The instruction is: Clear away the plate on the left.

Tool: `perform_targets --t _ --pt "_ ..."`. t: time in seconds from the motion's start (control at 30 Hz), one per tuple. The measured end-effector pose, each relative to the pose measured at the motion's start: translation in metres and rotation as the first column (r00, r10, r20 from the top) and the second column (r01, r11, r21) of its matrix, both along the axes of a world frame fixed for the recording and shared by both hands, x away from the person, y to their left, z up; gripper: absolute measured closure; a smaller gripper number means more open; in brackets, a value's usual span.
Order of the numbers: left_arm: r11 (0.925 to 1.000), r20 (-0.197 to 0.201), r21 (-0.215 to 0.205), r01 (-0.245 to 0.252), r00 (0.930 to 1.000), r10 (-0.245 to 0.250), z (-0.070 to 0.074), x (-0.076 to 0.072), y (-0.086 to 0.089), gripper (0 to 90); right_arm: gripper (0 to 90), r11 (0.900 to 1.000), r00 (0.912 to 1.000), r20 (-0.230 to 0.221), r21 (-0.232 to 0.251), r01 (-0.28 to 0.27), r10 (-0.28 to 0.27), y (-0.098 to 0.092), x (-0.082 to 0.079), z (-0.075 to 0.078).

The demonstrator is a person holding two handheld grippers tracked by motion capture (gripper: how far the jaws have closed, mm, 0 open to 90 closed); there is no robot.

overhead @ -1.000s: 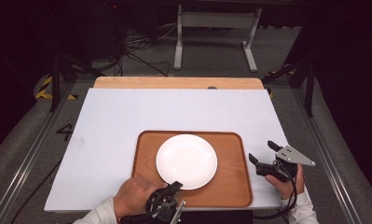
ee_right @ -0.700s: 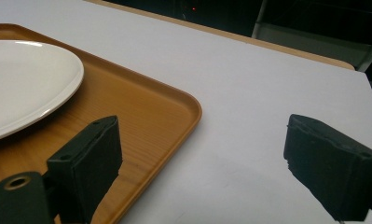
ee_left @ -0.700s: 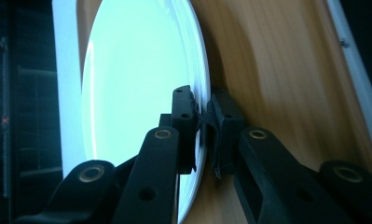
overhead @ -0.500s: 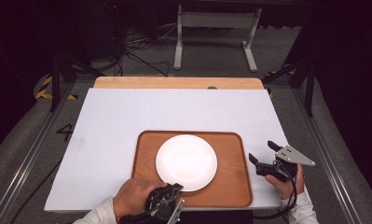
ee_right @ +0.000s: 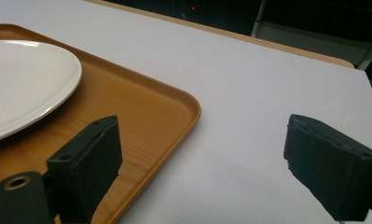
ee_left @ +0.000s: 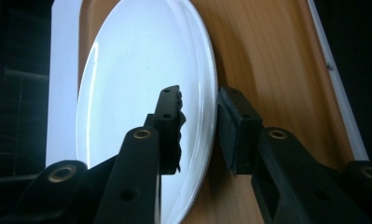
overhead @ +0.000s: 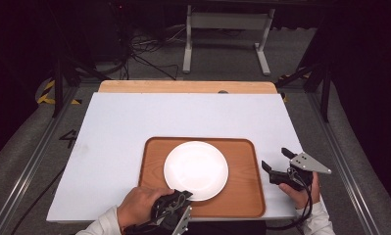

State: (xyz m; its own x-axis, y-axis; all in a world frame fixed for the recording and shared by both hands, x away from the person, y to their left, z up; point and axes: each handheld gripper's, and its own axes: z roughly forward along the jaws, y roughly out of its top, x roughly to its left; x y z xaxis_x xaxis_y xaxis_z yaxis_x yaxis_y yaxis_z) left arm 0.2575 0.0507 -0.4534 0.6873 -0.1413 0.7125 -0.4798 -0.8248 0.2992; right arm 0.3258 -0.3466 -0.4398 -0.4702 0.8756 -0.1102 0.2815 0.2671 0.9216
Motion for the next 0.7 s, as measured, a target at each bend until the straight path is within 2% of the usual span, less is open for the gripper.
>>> perform_targets --t 0.27,0.43,0.6,0.7 --pt "0.9995 -0.021 -0.032 0.000 0.9998 -0.001 0.005 0.001 0.003 63.3 11.7 1.000 1.0000 0.000 0.005 0.000 0.000 -0.001 0.000 0.000" --pt "0.9994 -0.020 -0.036 0.002 0.9998 -0.003 0.007 0.001 0.004 59.6 11.7 1.000 1.0000 0.001 0.000 0.000 0.000 0.000 0.000 0.000" --pt "0.9962 -0.045 -0.086 -0.016 0.9989 0.012 0.011 0.003 0.006 52.7 11.7 1.000 1.0000 0.001 0.000 -0.001 0.001 0.000 0.000 0.000" --pt "0.9935 -0.038 -0.109 -0.031 0.9989 0.027 0.014 0.004 0.008 49.6 11.8 1.000 1.0000 0.001 0.001 -0.001 0.001 0.000 0.000 0.000"
